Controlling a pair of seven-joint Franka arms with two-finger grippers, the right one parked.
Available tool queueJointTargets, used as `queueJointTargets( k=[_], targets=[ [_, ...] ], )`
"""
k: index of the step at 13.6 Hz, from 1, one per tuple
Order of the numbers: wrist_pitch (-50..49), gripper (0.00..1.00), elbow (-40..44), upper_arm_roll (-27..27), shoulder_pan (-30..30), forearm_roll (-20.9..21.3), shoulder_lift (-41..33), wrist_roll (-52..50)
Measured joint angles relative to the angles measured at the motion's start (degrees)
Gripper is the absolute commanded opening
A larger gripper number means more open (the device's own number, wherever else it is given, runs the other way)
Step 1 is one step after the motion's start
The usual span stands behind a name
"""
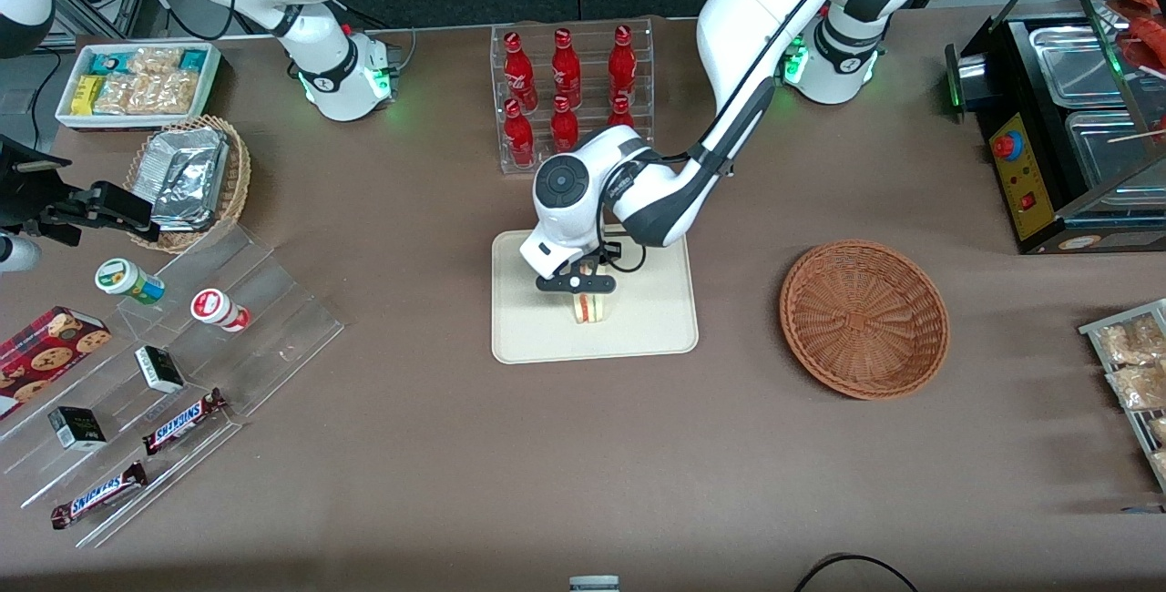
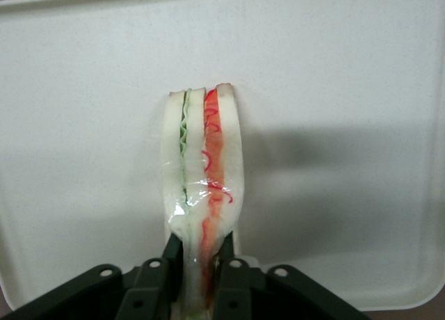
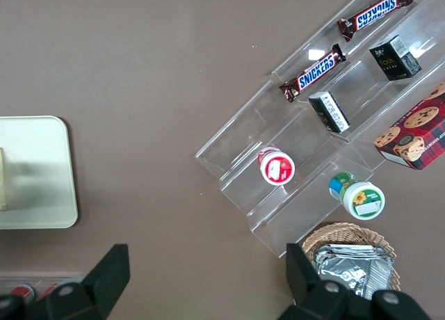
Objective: Place sandwich from basket to tray
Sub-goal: 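Open the left gripper to release the sandwich on the tray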
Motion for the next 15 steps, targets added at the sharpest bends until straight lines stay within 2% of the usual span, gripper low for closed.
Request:
queueJointTargets(
  k=[7,15],
  targets=[
    [-2.5,0.99,2.4,0.5,0.1,0.0,-1.4,-0.2],
    [-15.3,0.99,3.6,1.1,7.3,-0.8,-15.5,-2.1]
  ],
)
